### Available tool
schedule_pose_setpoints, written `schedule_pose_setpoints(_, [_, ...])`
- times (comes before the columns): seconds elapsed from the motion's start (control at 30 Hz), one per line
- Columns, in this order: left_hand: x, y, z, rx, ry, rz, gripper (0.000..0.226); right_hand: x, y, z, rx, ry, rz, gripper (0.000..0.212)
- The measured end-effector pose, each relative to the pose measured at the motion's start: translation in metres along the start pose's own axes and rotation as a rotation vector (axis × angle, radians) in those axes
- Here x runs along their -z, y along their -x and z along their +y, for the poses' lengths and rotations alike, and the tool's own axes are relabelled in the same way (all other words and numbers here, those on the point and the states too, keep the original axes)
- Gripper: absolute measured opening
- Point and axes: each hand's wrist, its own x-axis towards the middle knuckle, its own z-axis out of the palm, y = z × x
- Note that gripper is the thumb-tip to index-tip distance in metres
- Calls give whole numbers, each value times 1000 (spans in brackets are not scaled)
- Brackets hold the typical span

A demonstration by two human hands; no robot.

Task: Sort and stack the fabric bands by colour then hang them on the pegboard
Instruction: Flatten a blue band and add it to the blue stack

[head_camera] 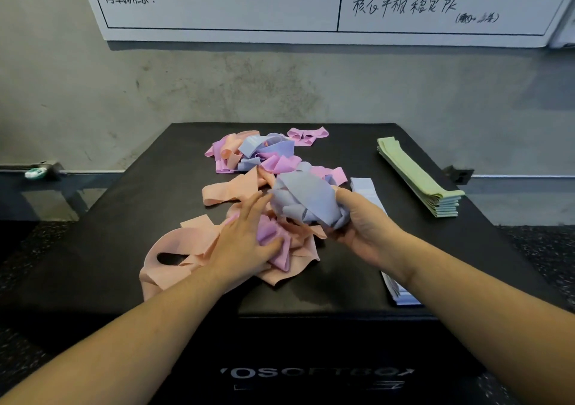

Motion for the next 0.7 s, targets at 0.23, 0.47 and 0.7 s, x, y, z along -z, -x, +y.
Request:
schedule_pose_setpoints(0.23, [3, -16, 18, -84, -82, 22, 69, 6, 10, -2, -56, -11, 2, 21])
schedule_pose_setpoints(0.47, [-1, -25, 31, -57, -147, -118, 42, 24, 23, -16, -11, -90, 43, 22])
schedule_pose_setpoints(0.7, [10, -17, 39, -85, 54, -119, 48, 44, 27, -32, 68, -146, 199, 9])
